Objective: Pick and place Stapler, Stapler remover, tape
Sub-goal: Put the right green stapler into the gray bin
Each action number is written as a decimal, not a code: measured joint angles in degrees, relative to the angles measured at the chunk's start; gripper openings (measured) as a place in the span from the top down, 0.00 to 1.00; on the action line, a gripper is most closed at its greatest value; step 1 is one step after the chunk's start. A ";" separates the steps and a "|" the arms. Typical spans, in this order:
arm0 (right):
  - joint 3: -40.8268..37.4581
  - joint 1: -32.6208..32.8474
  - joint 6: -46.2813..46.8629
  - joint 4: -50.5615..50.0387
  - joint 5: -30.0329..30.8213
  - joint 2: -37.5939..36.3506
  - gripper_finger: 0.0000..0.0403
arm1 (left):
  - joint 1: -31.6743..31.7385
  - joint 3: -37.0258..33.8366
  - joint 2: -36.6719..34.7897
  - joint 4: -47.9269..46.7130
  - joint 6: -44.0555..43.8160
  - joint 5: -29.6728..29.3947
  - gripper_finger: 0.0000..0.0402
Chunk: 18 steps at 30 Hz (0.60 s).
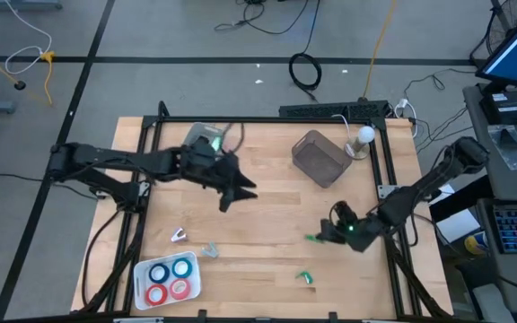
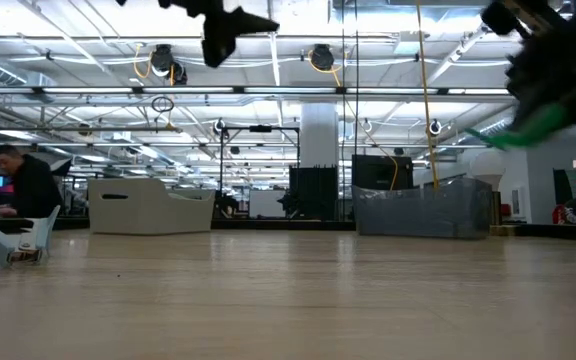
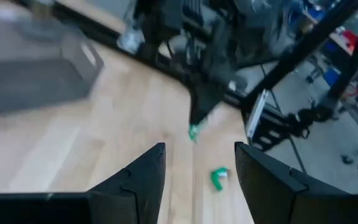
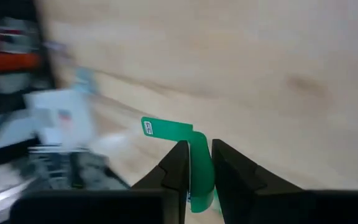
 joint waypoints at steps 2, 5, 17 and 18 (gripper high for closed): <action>0.00 -2.04 -5.27 3.29 1.92 -1.12 0.88 | -0.52 0.00 2.47 0.56 -0.95 0.44 0.51; 0.00 -4.96 -13.69 9.32 3.22 -2.40 0.87 | -0.80 0.00 6.26 2.57 -2.92 0.58 0.51; 0.00 -14.94 -36.02 27.27 0.42 -2.68 0.87 | -1.12 -0.02 18.89 34.44 -14.25 13.46 0.51; 0.00 -15.41 -36.68 27.37 -0.39 -2.68 0.87 | -1.10 -0.02 18.94 35.36 -14.83 13.35 0.51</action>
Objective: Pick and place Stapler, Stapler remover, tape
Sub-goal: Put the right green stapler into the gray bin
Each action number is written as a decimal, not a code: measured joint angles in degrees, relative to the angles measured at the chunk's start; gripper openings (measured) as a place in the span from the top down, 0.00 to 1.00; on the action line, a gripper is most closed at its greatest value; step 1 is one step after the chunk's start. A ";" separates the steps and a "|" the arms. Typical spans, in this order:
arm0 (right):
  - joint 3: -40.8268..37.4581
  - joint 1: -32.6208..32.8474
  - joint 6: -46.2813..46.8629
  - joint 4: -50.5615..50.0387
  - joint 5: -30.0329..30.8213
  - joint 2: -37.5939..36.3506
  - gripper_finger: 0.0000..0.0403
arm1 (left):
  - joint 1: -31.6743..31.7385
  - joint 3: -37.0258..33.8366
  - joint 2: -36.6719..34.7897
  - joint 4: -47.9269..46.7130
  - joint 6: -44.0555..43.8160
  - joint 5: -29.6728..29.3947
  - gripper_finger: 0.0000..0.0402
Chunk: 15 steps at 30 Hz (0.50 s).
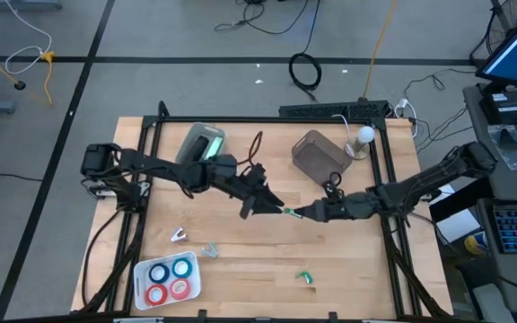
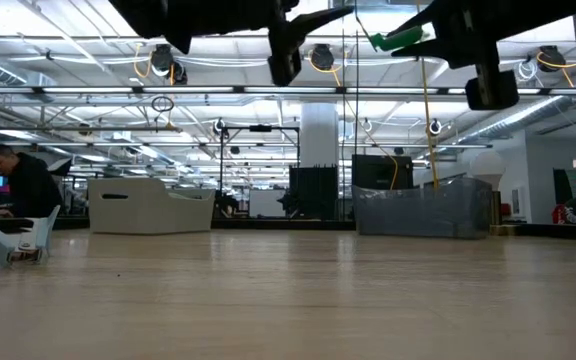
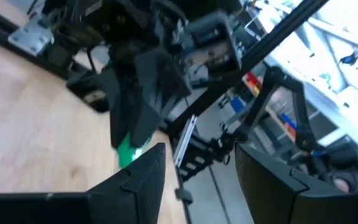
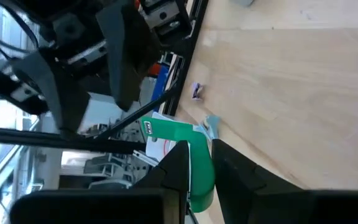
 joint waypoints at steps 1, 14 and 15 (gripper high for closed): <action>0.00 -0.54 -0.55 0.11 -0.39 0.00 0.87 | 0.00 0.00 0.01 0.81 -0.32 -0.38 0.51; 0.00 -7.06 -5.89 2.06 -5.02 0.02 0.88 | -1.55 0.02 -0.01 4.57 -3.14 -6.85 0.51; 0.00 -7.49 -6.06 2.78 -5.62 0.02 0.88 | -1.57 0.02 -0.03 4.57 -3.12 -7.27 0.51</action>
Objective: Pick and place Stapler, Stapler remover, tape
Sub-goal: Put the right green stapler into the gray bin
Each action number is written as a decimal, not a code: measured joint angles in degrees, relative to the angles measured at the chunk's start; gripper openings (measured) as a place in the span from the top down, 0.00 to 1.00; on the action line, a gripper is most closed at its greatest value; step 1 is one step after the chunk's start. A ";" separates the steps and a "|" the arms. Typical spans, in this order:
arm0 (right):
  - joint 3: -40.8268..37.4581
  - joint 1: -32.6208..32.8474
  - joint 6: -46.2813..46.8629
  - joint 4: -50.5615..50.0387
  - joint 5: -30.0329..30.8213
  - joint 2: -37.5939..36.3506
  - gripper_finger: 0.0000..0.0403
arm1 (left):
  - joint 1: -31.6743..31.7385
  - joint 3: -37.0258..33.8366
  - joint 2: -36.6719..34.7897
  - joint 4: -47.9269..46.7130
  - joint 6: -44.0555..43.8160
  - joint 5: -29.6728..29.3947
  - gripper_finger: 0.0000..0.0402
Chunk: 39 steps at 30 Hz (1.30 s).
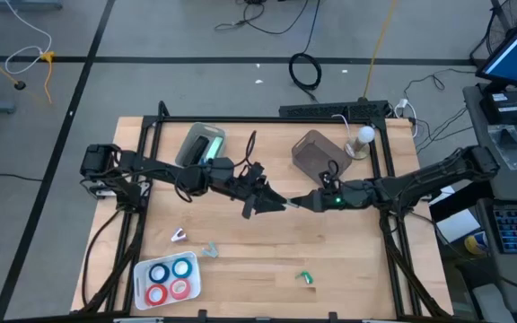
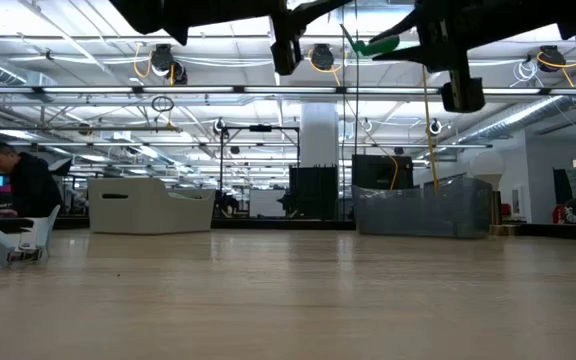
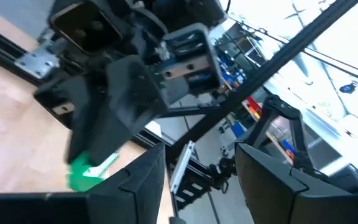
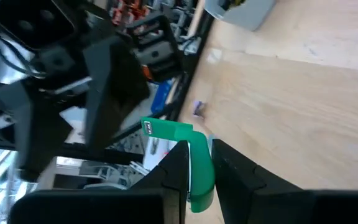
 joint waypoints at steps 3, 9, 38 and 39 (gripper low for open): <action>0.00 -0.90 -0.95 2.08 -1.94 0.00 0.88 | 0.08 0.00 0.00 -0.72 0.02 -1.50 0.51; 0.00 -1.12 -1.22 3.73 -2.22 0.00 0.88 | 0.63 0.00 0.00 1.05 0.22 -3.42 0.51; 0.00 -3.46 -4.38 10.93 0.89 1.88 0.88 | -2.09 0.04 -0.01 5.30 1.09 -14.06 0.51; 0.00 -3.74 -4.58 11.56 0.87 2.43 0.88 | -2.23 0.04 -0.02 5.34 1.09 -14.45 0.51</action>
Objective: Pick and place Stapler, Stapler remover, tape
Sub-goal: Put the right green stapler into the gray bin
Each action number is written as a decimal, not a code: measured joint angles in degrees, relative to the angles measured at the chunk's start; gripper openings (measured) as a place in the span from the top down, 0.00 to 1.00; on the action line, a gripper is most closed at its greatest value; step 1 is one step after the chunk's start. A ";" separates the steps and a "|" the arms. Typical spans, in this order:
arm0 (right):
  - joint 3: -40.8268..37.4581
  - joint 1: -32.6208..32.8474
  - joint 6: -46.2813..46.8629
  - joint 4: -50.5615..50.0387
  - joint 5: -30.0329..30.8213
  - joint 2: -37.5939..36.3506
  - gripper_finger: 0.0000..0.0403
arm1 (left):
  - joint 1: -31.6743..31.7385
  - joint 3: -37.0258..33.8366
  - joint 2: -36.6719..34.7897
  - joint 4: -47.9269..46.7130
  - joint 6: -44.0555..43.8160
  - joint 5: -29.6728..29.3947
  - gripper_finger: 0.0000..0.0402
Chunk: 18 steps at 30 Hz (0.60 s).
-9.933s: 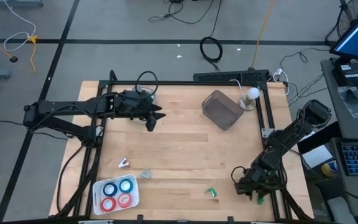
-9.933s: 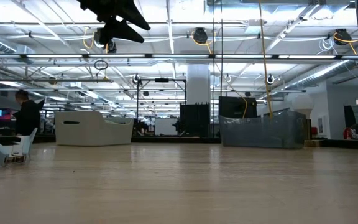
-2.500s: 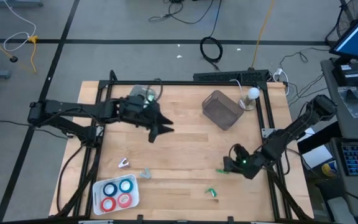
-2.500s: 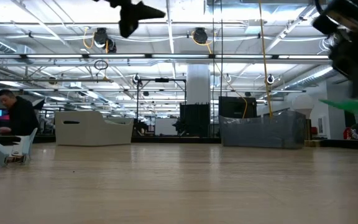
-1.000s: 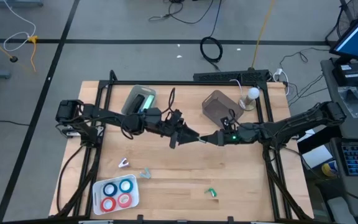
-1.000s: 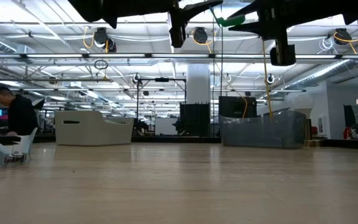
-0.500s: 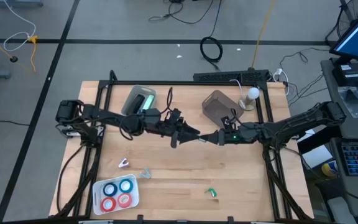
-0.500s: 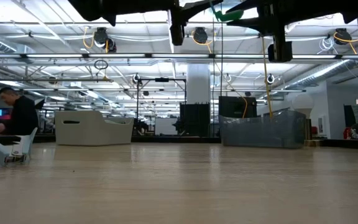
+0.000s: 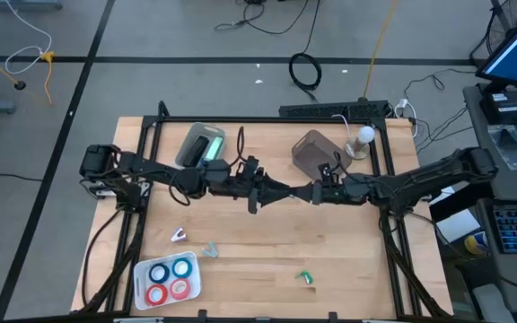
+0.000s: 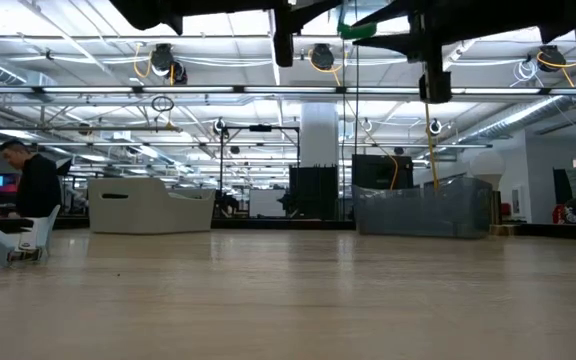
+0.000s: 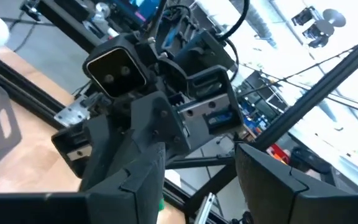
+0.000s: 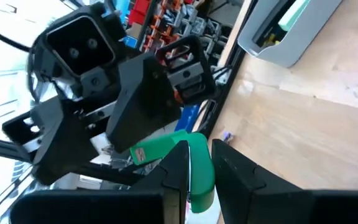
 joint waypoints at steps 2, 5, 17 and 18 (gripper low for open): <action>-0.01 -0.51 -0.66 1.79 0.02 0.97 0.88 | -0.29 0.00 0.02 0.13 -0.01 -1.16 0.51; 0.00 -1.18 -1.12 4.73 -0.16 2.07 0.88 | -0.61 0.00 -0.09 0.54 0.10 -2.21 0.51; -0.04 -1.55 -3.02 8.14 1.79 2.75 0.88 | -0.96 0.02 -0.09 1.04 -0.28 -4.56 0.51; -0.04 -1.61 -3.13 8.40 2.52 2.75 0.88 | -1.02 0.06 -0.09 1.04 -0.11 -5.12 0.51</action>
